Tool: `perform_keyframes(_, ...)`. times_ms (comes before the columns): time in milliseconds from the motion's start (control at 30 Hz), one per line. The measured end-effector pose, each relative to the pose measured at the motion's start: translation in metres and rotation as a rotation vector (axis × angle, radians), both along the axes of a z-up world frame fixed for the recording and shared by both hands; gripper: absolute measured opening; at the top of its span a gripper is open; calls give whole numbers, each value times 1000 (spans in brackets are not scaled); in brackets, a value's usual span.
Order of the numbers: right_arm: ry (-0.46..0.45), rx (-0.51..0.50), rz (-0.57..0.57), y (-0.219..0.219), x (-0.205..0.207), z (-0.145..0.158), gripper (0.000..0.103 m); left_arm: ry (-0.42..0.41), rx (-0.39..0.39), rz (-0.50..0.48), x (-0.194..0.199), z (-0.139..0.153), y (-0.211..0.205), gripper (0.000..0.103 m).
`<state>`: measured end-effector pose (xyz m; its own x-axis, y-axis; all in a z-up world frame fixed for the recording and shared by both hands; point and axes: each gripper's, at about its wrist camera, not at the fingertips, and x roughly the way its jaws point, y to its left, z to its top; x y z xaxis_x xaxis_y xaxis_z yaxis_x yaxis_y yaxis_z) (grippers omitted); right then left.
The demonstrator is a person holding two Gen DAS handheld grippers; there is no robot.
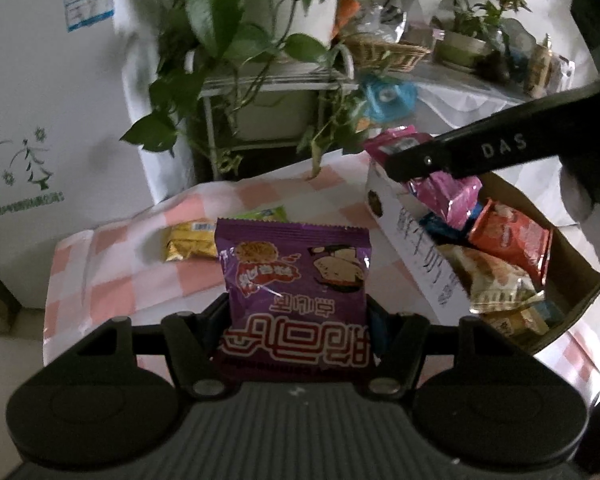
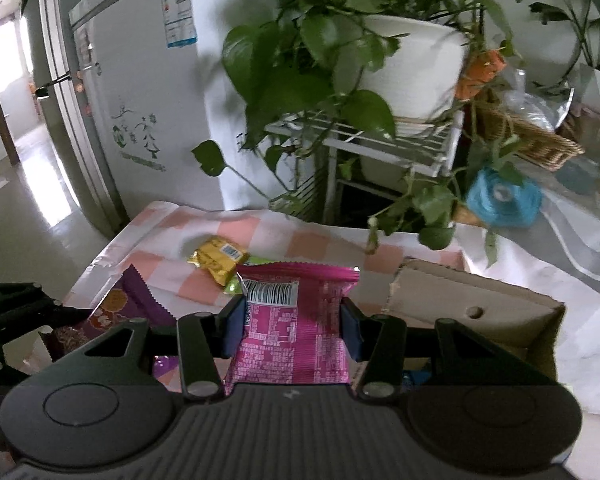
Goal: Organize snacks
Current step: 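Lift the purple packet with the left gripper while the right gripper lifts the pink packet, then lower both packets into the cardboard box and open both grippers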
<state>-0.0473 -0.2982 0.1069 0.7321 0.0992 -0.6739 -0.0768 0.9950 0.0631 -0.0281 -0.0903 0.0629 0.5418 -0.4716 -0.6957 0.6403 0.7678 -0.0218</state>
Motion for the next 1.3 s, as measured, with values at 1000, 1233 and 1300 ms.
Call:
perform_keyframes(1000, -45, -18, -232, -89, -35, 4, 56, 72, -175, -90, -27, 3, -109, 66)
perform_keyframes(1233, -42, -28, -269, -94, -34, 0, 57, 94, -203, -151, -28, -3, -137, 66)
perform_keyframes(1300, -39, -35, -285, -96, -33, -1, 59, 103, -216, -164, -30, -5, -143, 70)
